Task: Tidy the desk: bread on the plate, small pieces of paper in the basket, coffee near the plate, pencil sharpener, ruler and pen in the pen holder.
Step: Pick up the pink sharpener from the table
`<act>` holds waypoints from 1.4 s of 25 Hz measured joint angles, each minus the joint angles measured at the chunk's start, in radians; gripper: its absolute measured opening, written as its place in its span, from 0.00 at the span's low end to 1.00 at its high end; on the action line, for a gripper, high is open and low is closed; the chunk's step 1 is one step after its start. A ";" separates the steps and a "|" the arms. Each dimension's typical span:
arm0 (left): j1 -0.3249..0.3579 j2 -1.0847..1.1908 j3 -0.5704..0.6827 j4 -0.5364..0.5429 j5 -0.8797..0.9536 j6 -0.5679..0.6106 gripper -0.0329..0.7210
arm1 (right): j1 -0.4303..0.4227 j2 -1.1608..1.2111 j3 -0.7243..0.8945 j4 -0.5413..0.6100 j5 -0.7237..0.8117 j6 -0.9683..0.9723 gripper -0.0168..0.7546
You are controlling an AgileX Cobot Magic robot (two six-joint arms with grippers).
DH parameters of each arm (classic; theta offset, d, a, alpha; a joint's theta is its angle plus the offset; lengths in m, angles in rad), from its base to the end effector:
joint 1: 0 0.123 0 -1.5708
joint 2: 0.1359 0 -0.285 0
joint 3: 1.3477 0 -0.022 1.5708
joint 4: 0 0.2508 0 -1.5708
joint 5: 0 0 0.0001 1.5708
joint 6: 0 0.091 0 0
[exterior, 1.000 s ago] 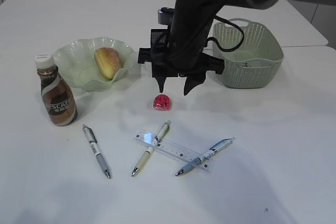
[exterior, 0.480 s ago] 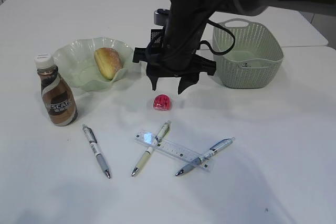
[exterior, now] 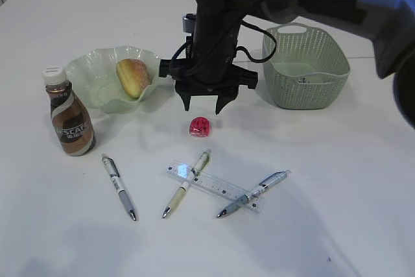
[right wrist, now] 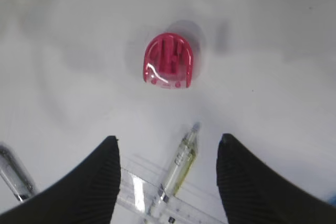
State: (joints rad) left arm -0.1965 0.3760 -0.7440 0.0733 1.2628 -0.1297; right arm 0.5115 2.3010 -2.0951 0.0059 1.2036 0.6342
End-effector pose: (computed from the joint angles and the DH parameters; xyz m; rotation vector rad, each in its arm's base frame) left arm 0.0305 0.0004 0.3270 0.0724 2.3749 -0.0624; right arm 0.4279 0.2408 0.2115 0.1817 2.9232 0.2054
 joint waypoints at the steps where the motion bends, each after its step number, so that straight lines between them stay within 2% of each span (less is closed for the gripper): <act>1: 0.000 0.000 0.000 0.000 0.000 0.000 0.55 | 0.000 0.030 -0.043 -0.006 0.012 0.011 0.62; 4: 0.000 0.000 0.000 0.000 0.000 0.000 0.55 | 0.000 0.095 -0.149 0.000 0.021 0.029 0.62; 10: 0.000 0.000 0.000 0.000 0.000 0.000 0.55 | 0.000 0.176 -0.261 0.000 0.023 0.061 0.62; 35: 0.000 0.002 0.000 0.002 0.000 -0.002 0.55 | -0.023 0.248 -0.262 -0.049 0.027 0.085 0.62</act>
State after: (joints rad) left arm -0.1965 0.3784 -0.7440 0.0751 1.2628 -0.1321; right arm 0.4889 2.5490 -2.3573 -0.0429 1.2309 0.7194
